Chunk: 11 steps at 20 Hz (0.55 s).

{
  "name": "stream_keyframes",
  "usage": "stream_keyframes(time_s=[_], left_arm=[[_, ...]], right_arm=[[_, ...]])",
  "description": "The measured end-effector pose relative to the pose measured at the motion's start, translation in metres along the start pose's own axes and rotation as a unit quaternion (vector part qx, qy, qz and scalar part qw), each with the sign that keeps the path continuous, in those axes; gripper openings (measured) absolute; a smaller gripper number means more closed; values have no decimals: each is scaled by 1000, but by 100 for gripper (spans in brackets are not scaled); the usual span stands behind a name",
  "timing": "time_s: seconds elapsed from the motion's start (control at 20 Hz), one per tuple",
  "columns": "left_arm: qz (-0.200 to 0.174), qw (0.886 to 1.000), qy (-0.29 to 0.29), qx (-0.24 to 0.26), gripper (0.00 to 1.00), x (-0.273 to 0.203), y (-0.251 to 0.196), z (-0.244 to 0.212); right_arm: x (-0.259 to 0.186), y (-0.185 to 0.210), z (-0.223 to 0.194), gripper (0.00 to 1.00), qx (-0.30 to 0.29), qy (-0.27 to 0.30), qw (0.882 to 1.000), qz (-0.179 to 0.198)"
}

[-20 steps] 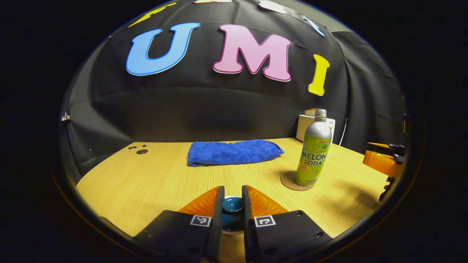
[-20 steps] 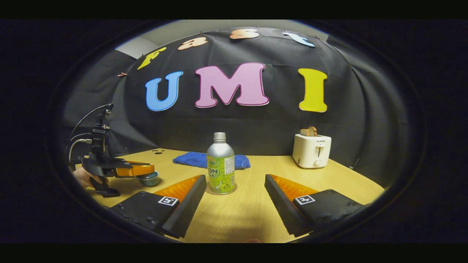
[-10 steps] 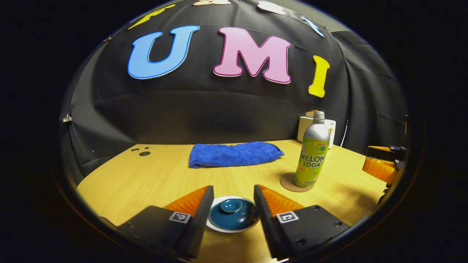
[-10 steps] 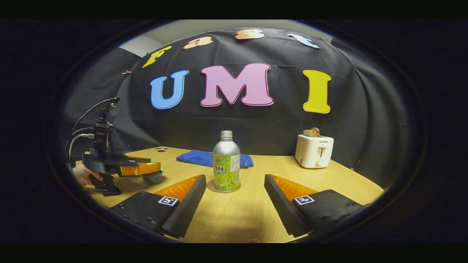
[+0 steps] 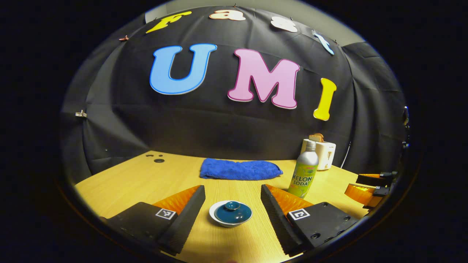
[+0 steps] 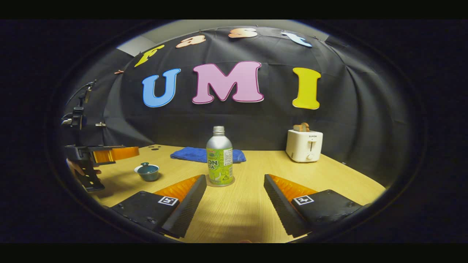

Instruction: Open the teacup lid with one hand, grasp the water bottle and pour water into the teacup with the other hand; after pouring, place the water bottle on the coaster and then close the teacup lid.

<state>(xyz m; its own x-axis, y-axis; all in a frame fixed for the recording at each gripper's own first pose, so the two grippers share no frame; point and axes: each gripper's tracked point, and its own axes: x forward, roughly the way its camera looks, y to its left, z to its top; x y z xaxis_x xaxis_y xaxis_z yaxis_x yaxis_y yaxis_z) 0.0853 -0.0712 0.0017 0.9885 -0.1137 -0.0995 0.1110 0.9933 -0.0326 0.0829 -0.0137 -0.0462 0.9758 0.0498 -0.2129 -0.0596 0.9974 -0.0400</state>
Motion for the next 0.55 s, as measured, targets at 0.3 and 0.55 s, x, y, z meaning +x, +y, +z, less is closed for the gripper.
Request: stream_keyframes(time_s=[0.3,0.55], left_arm=[[20,997,-77,16,96,-70,-6,60],[27,997,-71,11,96,-111,-1,43]], right_arm=[[-39,0,41,98,7,-42,999,1],[-84,8,52,98,1,-60,998,7]])
